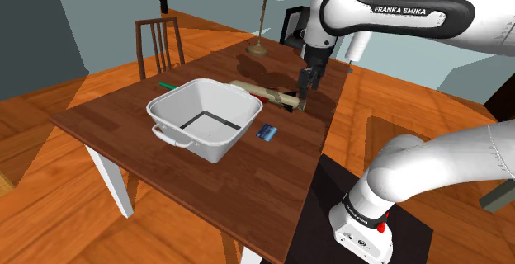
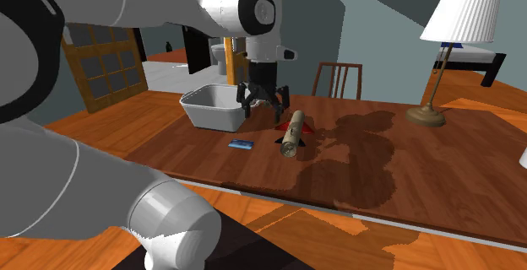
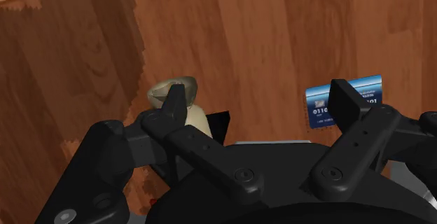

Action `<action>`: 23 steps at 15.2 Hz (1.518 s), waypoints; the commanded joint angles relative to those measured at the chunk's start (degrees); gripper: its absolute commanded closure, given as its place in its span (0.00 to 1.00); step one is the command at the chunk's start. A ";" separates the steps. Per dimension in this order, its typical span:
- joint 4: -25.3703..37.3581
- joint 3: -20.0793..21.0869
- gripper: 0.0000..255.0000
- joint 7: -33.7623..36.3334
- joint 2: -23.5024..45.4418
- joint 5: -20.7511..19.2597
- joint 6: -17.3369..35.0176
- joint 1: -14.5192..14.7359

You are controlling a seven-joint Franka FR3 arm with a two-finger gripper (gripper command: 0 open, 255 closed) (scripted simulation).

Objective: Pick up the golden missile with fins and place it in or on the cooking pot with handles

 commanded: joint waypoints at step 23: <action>7.14 -4.54 0.00 -13.19 27.31 -1.75 22.41 0.34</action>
